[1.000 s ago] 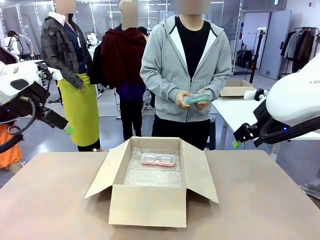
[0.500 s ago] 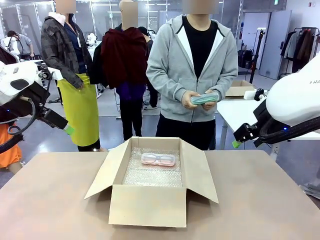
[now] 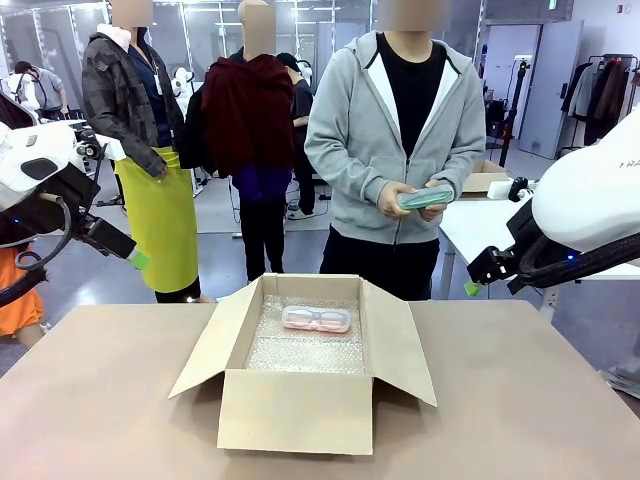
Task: Pack the glasses set securely to prepare it for shipping.
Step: Put the Glasses case from the right side of the table into the Package Box.
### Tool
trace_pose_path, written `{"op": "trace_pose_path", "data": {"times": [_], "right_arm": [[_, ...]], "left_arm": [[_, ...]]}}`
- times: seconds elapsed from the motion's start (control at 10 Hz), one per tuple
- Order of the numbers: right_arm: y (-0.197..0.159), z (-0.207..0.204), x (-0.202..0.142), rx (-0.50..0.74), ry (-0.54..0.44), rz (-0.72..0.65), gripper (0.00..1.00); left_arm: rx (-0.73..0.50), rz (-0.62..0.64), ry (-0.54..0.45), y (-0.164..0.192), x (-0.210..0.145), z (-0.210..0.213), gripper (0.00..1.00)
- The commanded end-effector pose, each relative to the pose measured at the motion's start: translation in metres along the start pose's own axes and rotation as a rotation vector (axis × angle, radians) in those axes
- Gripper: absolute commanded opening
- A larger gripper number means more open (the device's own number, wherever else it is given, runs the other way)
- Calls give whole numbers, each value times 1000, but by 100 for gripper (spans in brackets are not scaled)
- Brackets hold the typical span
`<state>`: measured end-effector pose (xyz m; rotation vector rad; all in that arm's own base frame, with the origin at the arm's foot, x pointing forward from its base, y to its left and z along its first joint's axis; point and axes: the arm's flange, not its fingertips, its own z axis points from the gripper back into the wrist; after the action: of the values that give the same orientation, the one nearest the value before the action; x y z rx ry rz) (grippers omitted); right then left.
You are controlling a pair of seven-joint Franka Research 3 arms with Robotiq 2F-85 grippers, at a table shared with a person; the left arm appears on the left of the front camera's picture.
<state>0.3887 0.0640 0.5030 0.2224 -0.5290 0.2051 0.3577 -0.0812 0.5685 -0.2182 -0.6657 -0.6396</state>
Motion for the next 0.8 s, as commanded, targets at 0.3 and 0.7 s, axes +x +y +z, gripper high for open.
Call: {"op": "trace_pose_path", "data": {"times": [0.3, 0.7], "right_arm": [[0, -2, 2, -3, -10, 0, 87], [0, -2, 2, -3, -10, 0, 87]], "left_arm": [[-13, -1, -8, 1, -1, 2, 100], [-13, -1, -8, 1, -1, 2, 100]]}}
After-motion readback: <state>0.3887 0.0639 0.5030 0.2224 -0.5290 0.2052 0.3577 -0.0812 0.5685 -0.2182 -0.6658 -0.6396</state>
